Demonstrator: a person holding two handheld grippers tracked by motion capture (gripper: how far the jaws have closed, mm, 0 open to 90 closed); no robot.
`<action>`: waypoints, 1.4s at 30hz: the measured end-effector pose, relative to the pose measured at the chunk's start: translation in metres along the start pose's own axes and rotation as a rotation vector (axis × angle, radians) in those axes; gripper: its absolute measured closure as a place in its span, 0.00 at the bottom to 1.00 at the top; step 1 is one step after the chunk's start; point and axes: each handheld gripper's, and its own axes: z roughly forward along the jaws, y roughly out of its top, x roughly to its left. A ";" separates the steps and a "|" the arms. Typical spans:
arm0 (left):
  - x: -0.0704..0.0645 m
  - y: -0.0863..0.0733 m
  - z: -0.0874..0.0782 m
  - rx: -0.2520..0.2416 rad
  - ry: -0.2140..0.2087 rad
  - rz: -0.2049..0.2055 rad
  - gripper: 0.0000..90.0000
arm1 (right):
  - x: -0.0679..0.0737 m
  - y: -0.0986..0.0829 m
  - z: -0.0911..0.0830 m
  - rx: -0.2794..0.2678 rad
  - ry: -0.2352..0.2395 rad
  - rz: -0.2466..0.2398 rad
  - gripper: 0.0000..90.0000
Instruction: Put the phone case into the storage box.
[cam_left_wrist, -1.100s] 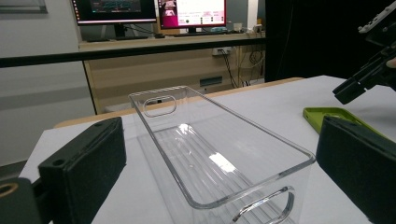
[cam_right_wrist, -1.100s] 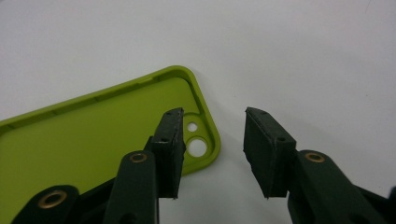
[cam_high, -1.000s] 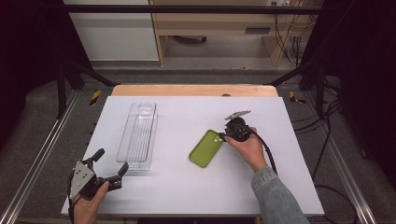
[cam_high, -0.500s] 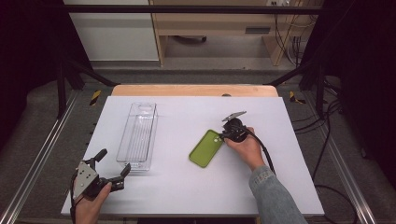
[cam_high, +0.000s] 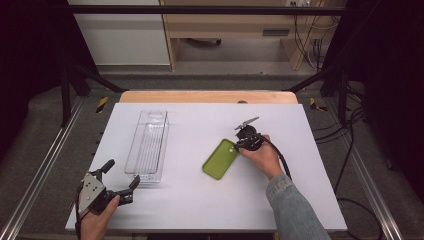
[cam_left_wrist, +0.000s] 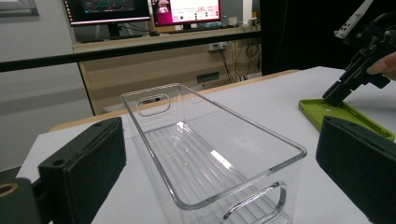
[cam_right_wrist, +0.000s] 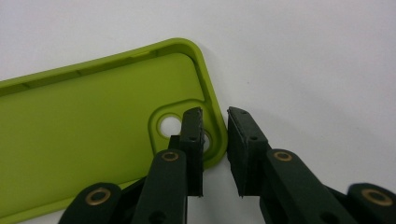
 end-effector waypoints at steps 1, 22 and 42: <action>0.000 0.000 0.000 0.000 0.000 0.000 0.01 | 0.000 0.000 0.000 0.000 0.000 0.000 0.85; 0.001 0.000 0.000 0.002 0.005 0.004 0.01 | -0.004 0.000 0.003 0.008 0.015 -0.003 0.90; 0.003 -0.001 0.000 0.015 0.019 -0.007 0.02 | -0.007 -0.001 0.001 0.011 0.043 0.025 0.93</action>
